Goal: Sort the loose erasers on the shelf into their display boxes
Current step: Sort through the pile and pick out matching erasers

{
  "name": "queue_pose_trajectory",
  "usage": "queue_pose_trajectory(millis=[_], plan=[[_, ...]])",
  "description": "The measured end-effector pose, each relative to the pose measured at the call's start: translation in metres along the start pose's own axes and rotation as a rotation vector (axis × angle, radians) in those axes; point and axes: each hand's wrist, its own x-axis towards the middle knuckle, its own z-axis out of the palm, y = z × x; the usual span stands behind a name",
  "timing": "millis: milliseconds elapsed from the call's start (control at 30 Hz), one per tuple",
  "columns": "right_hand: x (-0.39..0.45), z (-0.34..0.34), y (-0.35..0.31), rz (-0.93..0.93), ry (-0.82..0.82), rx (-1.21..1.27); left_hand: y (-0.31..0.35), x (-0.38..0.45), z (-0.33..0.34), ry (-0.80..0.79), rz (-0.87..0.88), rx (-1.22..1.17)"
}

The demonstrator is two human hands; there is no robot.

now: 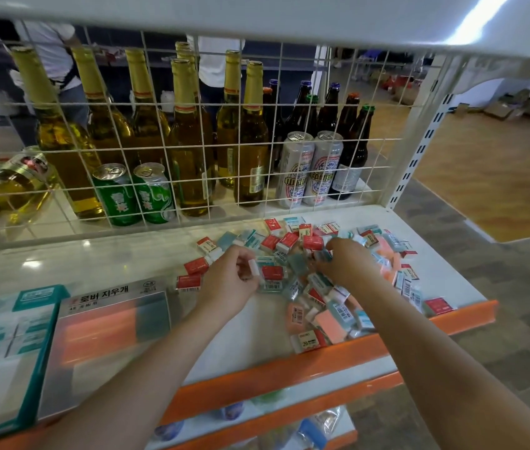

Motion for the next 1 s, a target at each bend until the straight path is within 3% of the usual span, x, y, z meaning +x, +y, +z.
queue_pose_trajectory(millis=[200,367,667,1000], plan=[[0.001,0.007,-0.005,-0.052,-0.015,0.113,-0.005,0.001,-0.008,-0.039,-0.018,-0.189],[-0.010,0.012,-0.017,-0.212,-0.029,0.197,-0.010,-0.005,-0.020,-0.099,-0.031,-0.238],[-0.045,0.014,-0.031,-0.297,-0.125,0.197,-0.021,-0.025,-0.029,-0.175,-0.085,-0.106],[-0.064,0.012,-0.029,-0.237,0.071,0.356,-0.020,-0.035,-0.032,-0.179,-0.102,0.008]])
